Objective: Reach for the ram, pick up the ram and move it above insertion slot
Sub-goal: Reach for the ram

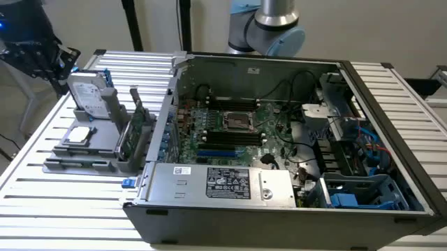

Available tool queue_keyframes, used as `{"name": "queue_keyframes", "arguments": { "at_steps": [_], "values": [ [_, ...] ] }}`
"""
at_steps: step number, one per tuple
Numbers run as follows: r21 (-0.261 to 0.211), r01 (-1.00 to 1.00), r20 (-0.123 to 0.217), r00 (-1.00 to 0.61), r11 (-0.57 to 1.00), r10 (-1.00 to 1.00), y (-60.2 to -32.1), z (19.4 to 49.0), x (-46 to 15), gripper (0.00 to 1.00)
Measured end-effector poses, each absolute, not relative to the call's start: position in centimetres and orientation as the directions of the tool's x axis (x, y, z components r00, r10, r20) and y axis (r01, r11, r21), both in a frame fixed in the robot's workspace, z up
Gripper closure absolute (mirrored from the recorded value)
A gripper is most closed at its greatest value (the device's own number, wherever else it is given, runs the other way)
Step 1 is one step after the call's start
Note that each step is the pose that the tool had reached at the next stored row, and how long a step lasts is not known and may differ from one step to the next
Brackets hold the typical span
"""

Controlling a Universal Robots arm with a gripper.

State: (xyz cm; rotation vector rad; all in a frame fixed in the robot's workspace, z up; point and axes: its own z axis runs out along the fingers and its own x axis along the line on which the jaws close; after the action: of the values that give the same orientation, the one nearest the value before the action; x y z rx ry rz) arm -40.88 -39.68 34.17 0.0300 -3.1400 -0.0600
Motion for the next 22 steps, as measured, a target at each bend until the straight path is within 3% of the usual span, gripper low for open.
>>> {"name": "queue_keyframes", "arguments": {
  "at_steps": [14, 22],
  "values": [
    [0.038, -0.019, 0.001, -1.000, 0.999, -0.019, -39.7, 34.2, -40.9, 0.89],
    [0.038, -0.019, 0.001, -1.000, 0.999, -0.019, -42.3, 34.2, -40.6, 0.89]
  ]
}}
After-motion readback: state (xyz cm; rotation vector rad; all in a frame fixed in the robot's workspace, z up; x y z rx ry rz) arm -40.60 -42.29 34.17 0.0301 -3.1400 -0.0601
